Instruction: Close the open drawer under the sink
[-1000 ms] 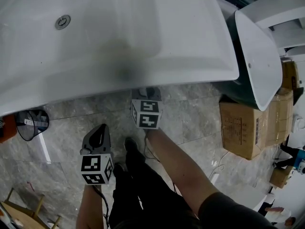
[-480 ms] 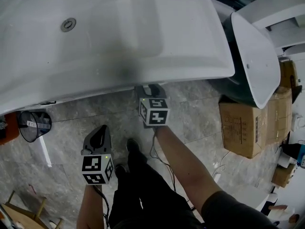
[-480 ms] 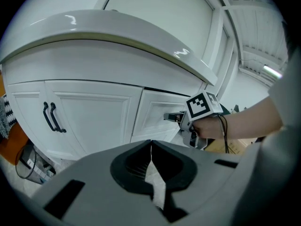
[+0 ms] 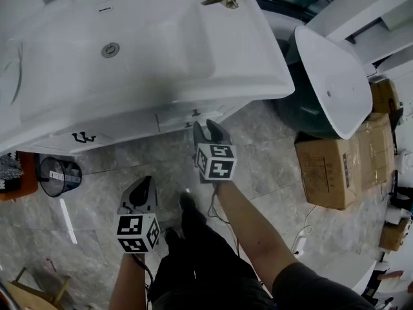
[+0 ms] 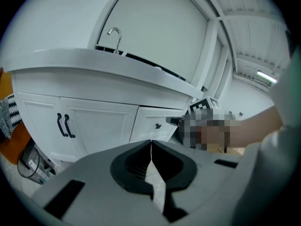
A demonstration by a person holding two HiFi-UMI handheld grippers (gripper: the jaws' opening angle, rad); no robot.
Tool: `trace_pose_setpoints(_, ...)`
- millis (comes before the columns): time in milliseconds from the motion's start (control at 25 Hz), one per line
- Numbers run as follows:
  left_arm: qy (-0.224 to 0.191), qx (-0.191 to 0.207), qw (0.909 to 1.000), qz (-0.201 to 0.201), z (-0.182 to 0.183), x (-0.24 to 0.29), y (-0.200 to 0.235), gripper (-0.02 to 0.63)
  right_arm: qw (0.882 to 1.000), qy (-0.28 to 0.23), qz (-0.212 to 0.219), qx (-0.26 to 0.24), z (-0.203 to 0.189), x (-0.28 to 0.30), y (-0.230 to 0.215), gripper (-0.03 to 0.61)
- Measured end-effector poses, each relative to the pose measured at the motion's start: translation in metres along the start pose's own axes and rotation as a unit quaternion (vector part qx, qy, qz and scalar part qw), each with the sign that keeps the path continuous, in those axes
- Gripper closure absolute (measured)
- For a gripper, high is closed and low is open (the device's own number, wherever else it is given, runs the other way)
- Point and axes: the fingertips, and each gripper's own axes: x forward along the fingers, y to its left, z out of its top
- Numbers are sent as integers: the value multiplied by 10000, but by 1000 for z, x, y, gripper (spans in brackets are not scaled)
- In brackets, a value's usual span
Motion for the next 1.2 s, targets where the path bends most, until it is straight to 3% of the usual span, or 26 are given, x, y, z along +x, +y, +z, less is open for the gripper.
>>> trace_pose_setpoints(280, -190, -30, 9997, -152, 0, -65, -18, 598, 9996, -244, 102, 118, 7, -87, 37, 433)
trace_pose_setpoints(520, -382, 180, 9985, -355, 6, -126, -36, 598, 9976, -482, 61, 494, 16, -172, 48, 488)
trace_pose_setpoints(800, -450, 355, 9965, -604, 0, -175, -64, 598, 9976, -609, 60, 321, 17, -264, 70, 521)
trace_pose_setpoints(1200, -589, 553, 9943, -701, 2, -212, -109, 598, 9958, -825, 362, 174, 21, -338, 81, 538)
